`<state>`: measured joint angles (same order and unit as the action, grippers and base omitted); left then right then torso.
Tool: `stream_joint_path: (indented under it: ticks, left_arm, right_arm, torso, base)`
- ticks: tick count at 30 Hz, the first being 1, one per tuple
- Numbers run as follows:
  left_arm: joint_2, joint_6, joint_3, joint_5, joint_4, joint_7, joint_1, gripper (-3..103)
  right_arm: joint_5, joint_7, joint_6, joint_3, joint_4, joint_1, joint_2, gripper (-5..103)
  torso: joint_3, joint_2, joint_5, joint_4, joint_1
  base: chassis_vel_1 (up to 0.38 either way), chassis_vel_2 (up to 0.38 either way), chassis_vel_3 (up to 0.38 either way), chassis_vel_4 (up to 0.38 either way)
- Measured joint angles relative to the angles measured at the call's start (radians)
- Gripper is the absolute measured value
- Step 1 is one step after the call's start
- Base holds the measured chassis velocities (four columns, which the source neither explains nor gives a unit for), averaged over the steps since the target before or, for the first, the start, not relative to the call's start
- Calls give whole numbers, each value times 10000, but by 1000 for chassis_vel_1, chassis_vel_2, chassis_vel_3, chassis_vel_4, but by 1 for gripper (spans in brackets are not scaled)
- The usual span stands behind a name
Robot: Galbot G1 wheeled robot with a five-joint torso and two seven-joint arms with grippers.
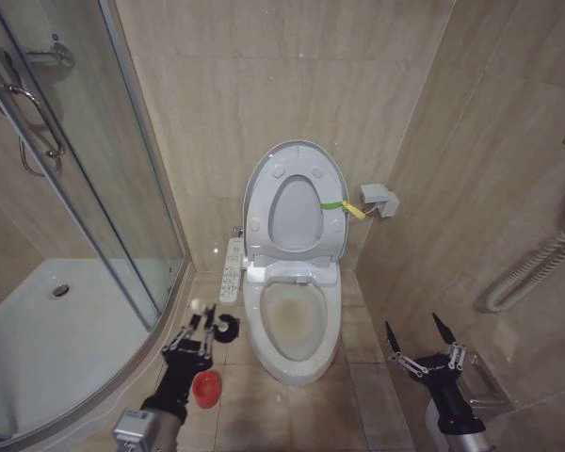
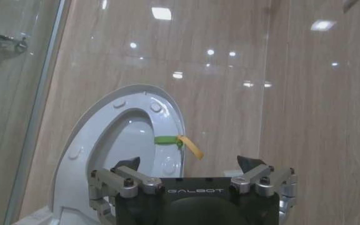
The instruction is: Open the toilet lid, clean the toilet bowl with a toilet brush, close the toilet lid, and flush.
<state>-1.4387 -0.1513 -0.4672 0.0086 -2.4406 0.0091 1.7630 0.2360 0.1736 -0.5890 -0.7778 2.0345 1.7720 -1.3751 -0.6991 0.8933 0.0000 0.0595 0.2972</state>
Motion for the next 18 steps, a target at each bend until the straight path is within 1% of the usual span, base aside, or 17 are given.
stream_joint_path:
  ticks: [2,4,6,7,10,11,13,16,18]
  left_arm:
    - [-171,219,-303,-303,283,-124,111,18]
    - [-251,322,-412,-448,426,-177,124,18]
    - [-474,590,-629,-983,859,-319,99,18]
    - [-474,590,-629,-983,859,-319,99,18]
    - [-770,1283,-918,-1505,1756,-367,-45,18]
    - [-770,1283,-918,-1505,1756,-367,-45,18]
    - [-836,1663,-1055,-1660,2360,-358,-115,18]
    - [-842,1859,-1125,-1758,2780,-353,-177,18]
    - [-834,2085,-1248,-1886,3315,-353,-317,18]
  right_arm:
    - [0,0,0,0,0,0,0,100]
    - [0,0,0,0,0,0,0,100]
    - [-1,0,0,0,0,0,0,100]
    - [-1,0,0,0,0,0,0,100]
    - [0,0,0,0,0,1,0,100]
    - [0,0,0,0,0,1,0,100]
    - [0,0,0,0,0,0,0,100]
    - [-1,0,0,0,0,0,0,100]
    - [-1,1,0,0,0,0,0,100]
  torso:
    - [0,0,0,0,0]
    - [0,0,0,1,0]
    - [0,0,0,0,0]
    - [0,0,0,0,0]
    - [-1,0,-2,0,0]
    - [-1,0,-2,0,0]
    - [-1,0,-1,0,0]
    - [-1,0,-1,0,0]
    - [-1,0,-1,0,0]
  base:
    - [0,0,0,0]
    - [0,0,0,0]
    - [0,0,0,0]
    - [0,0,0,0]
    - [0,0,0,0]
    - [0,0,0,0]
    - [0,0,0,0]
    - [0,0,0,0]
    - [0,0,0,0]
